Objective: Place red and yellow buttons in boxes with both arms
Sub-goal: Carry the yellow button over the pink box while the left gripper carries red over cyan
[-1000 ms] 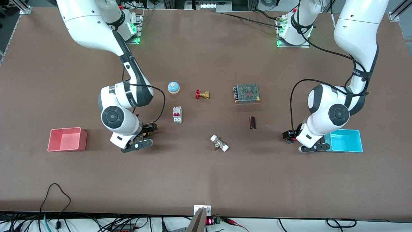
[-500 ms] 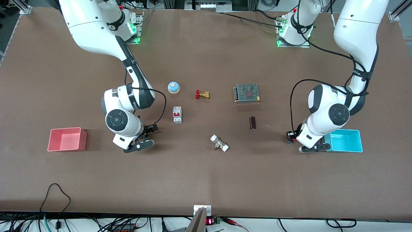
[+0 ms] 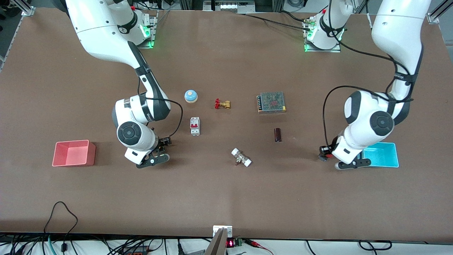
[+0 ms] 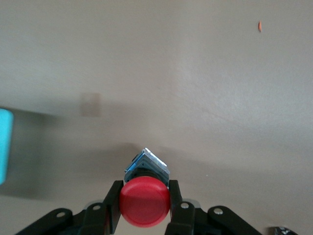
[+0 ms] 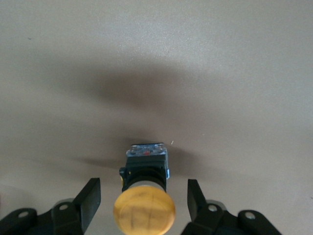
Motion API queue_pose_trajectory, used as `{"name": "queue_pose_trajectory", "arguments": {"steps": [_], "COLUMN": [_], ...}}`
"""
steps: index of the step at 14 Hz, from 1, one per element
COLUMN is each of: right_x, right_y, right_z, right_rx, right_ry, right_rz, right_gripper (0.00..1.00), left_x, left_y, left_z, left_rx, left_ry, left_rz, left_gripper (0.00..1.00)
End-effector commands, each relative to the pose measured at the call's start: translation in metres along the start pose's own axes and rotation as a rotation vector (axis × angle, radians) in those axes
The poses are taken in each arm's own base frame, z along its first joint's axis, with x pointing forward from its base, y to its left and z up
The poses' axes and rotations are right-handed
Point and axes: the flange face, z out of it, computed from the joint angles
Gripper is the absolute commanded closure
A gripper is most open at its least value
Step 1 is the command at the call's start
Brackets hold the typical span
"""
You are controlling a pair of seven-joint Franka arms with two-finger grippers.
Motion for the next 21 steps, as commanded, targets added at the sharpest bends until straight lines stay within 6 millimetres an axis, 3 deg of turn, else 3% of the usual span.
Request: {"name": "queue_pose_trajectory", "arguments": {"steps": [1,4,5,9,10,11,13,14,16,19,21], "right_x": [0.003,0.003,0.004,0.006,0.007,0.006,0.003,-0.003,-0.017,-0.053,-0.072], "right_y": [0.000,0.001,0.001,0.008,0.023,0.041,0.080,0.114,0.187,0.268,0.313], "right_z": [-0.001,-0.002,-0.003,-0.016,-0.023,-0.035,-0.075,-0.083,-0.095,-0.110,-0.105], "right_rx": [-0.002,-0.002,-0.002,-0.005,-0.010,-0.019,-0.020,-0.035,-0.065,-0.036,-0.023], "right_ry": [0.007,0.007,0.009,0.030,0.041,0.051,0.101,0.093,0.093,0.025,0.007], "right_rz": [-0.001,-0.007,-0.007,0.025,0.038,0.059,0.120,0.168,0.267,0.351,0.352], "right_gripper": [0.45,0.52,0.55,0.61,0.62,0.62,0.62,0.62,0.62,0.62,0.62], "left_x": [0.017,0.035,0.038,0.041,0.042,0.044,0.044,0.045,0.047,0.048,0.048], "left_y": [-0.039,-0.100,-0.119,-0.189,-0.202,-0.206,-0.211,-0.214,-0.222,-0.229,-0.232], "left_z": [-0.053,-0.089,-0.093,-0.085,-0.076,-0.071,-0.039,-0.029,-0.008,0.016,0.023], "left_rx": [0.004,0.003,0.001,-0.007,-0.004,0.000,-0.002,-0.001,-0.001,0.000,0.000], "left_ry": [-0.029,-0.060,-0.058,-0.056,-0.061,-0.049,-0.073,-0.070,-0.062,-0.057,-0.050], "left_rz": [0.049,0.117,0.139,0.203,0.203,0.208,0.209,0.213,0.207,0.196,0.193], "left_gripper": [0.73,0.73,0.73,0.73,0.73,0.73,0.73,0.73,0.73,0.70,0.64]}}
